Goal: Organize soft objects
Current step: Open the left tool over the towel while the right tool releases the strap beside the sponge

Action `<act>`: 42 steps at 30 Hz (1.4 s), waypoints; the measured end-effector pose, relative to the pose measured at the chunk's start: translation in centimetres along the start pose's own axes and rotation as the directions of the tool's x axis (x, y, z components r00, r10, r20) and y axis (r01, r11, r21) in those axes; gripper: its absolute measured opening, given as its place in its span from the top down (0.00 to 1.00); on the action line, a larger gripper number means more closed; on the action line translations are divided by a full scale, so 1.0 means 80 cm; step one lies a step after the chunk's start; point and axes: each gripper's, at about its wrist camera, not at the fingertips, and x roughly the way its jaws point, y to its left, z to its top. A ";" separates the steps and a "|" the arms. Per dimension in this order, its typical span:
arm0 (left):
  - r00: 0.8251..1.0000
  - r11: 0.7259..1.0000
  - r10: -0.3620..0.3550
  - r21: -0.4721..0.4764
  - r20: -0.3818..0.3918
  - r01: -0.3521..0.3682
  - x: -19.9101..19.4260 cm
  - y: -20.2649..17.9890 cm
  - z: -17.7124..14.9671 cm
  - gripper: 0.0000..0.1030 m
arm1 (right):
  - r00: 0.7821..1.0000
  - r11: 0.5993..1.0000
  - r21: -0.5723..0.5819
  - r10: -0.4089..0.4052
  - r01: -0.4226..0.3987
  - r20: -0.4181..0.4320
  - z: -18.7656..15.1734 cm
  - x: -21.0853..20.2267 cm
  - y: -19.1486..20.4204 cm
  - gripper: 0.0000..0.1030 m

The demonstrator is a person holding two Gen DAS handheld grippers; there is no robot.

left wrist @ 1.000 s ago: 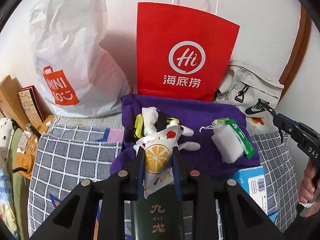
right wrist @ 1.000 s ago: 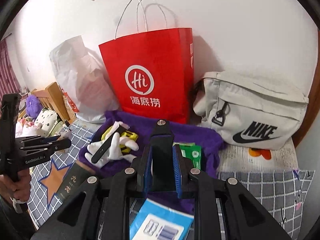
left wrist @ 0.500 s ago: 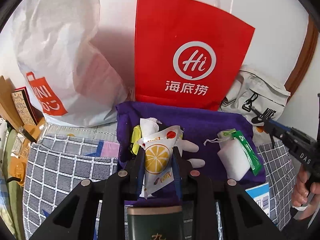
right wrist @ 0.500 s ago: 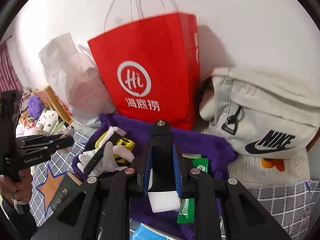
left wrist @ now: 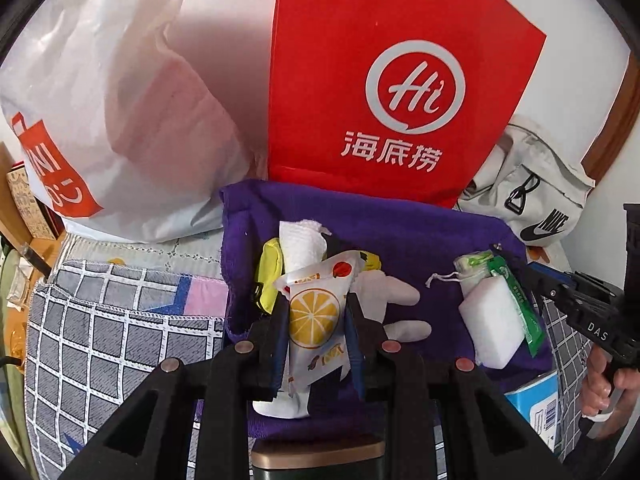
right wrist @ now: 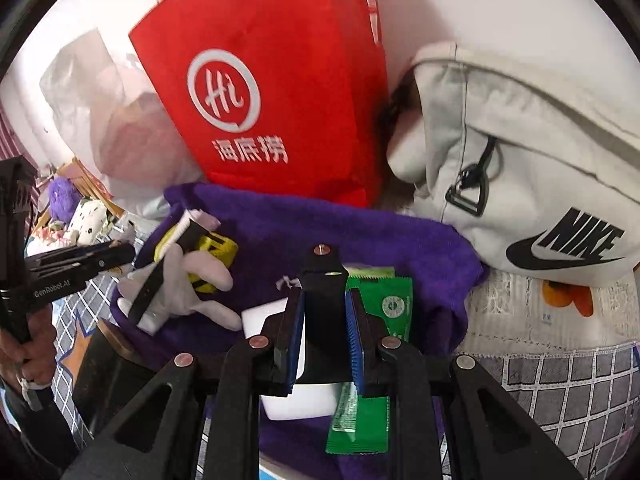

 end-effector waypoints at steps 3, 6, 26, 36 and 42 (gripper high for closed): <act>1.000 1.000 0.002 -0.005 -0.010 -0.002 0.007 0.002 0.001 0.74 | 0.999 1.000 0.011 0.029 -0.029 -0.020 -0.001 0.007 -0.004 0.80; 1.000 1.000 -0.004 -0.007 -0.025 0.004 0.013 0.002 0.001 0.74 | 0.999 1.000 0.016 0.026 -0.025 -0.036 -0.003 0.015 -0.007 0.80; 0.997 0.999 -0.042 0.000 -0.070 0.042 0.032 -0.007 -0.001 0.51 | 0.994 0.995 0.036 0.091 -0.089 -0.066 -0.004 0.020 -0.003 0.69; 1.000 0.999 -0.006 0.037 -0.030 0.007 -0.005 -0.017 0.003 0.37 | 0.999 0.999 -0.008 0.047 -0.047 -0.011 0.002 -0.011 0.033 0.37; 1.000 0.999 -0.008 0.040 0.011 0.007 -0.039 -0.025 0.002 0.34 | 1.000 1.000 0.018 0.014 -0.014 0.002 -0.007 -0.048 0.045 0.37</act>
